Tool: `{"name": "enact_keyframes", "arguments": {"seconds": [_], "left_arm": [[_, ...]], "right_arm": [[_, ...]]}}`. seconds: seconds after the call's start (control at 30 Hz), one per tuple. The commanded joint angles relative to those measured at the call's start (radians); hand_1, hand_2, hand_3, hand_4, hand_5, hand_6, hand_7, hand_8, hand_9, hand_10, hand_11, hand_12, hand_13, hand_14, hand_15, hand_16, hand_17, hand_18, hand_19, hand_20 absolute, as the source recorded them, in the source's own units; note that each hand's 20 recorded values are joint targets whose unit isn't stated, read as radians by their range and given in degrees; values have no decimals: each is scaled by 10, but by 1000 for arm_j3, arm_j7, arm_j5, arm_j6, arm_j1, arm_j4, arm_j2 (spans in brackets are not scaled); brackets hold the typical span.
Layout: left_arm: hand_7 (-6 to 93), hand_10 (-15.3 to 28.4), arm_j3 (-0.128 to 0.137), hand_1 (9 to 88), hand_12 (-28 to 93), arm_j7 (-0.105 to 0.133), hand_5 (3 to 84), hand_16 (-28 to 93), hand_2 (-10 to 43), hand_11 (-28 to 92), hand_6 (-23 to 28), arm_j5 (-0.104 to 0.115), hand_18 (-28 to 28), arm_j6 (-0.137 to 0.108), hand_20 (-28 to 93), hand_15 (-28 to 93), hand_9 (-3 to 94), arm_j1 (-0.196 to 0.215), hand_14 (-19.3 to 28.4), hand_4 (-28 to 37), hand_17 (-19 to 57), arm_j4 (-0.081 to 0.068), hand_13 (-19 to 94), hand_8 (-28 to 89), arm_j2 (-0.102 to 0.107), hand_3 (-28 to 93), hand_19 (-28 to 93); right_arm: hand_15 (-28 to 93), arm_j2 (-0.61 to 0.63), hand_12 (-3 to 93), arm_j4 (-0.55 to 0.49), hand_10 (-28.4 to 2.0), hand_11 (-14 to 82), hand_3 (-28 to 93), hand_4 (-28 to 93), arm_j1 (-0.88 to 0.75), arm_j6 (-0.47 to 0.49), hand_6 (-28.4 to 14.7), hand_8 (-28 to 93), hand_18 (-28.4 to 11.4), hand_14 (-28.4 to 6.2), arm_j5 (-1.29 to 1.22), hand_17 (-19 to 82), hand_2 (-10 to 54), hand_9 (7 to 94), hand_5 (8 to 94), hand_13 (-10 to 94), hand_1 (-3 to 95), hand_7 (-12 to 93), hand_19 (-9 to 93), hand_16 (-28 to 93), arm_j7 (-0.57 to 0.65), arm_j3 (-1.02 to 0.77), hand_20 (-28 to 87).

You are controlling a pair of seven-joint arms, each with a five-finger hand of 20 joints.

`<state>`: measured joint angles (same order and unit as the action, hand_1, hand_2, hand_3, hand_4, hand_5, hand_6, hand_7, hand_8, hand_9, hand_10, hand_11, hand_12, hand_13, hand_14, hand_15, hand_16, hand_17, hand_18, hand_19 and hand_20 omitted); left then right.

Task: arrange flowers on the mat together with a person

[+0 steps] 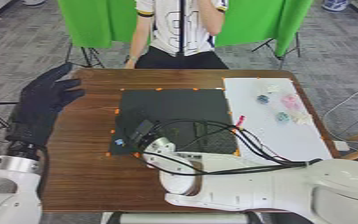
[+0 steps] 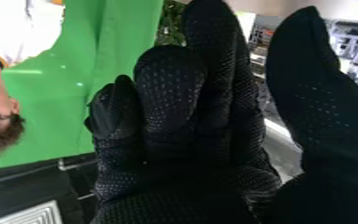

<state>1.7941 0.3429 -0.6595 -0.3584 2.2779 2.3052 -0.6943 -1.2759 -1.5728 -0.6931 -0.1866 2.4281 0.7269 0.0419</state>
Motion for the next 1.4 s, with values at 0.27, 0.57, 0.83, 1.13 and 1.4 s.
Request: {"name": "enact_keyframes", "arguments": {"seconds": [0.27,0.57,0.83,1.13,1.4], "left_arm": [[175,180,124,246,90,-38,332,-126,37,322,66,-67,228,-16,97,599,306,179,247,-267,-84,31,219,-121,-63,800,524],[168,176,105,242,91,-42,334,-120,39,311,61,-96,225,-49,93,583,301,206,240,-272,-86,22,205,-119,-80,797,518],[167,173,68,236,91,-35,335,-118,41,307,57,-132,225,-67,90,575,298,195,237,-277,-87,17,201,-120,-101,800,512],[167,175,26,235,93,-30,336,-114,41,312,57,-137,225,-75,89,571,299,159,233,-279,-87,11,192,-120,-101,803,513],[171,182,19,236,97,-32,335,-110,41,326,61,-140,225,-88,96,580,305,161,234,-279,-86,14,194,-117,-102,804,523]], "right_arm": [[619,187,167,-345,-146,289,672,-228,-452,-36,-6,-128,-228,-126,-470,311,-59,680,631,636,331,190,803,149,-223,-759,160],[574,258,142,-453,-172,223,726,-229,-854,-93,-16,-131,-270,-192,-939,144,46,573,551,510,246,181,585,92,-392,-1188,125],[528,231,137,-488,-177,193,744,-236,-1109,-58,-19,-131,-275,-205,-1312,94,63,489,484,424,232,178,522,76,-582,-1443,119],[492,206,138,-491,-171,168,754,-244,-1201,-42,-8,-131,-271,-211,-1500,68,63,447,447,367,227,174,494,75,-638,-1541,122],[490,199,143,-482,-166,165,762,-246,-1194,-16,-4,-131,-273,-211,-1494,65,59,446,443,363,223,176,491,86,-645,-1553,143]]}}
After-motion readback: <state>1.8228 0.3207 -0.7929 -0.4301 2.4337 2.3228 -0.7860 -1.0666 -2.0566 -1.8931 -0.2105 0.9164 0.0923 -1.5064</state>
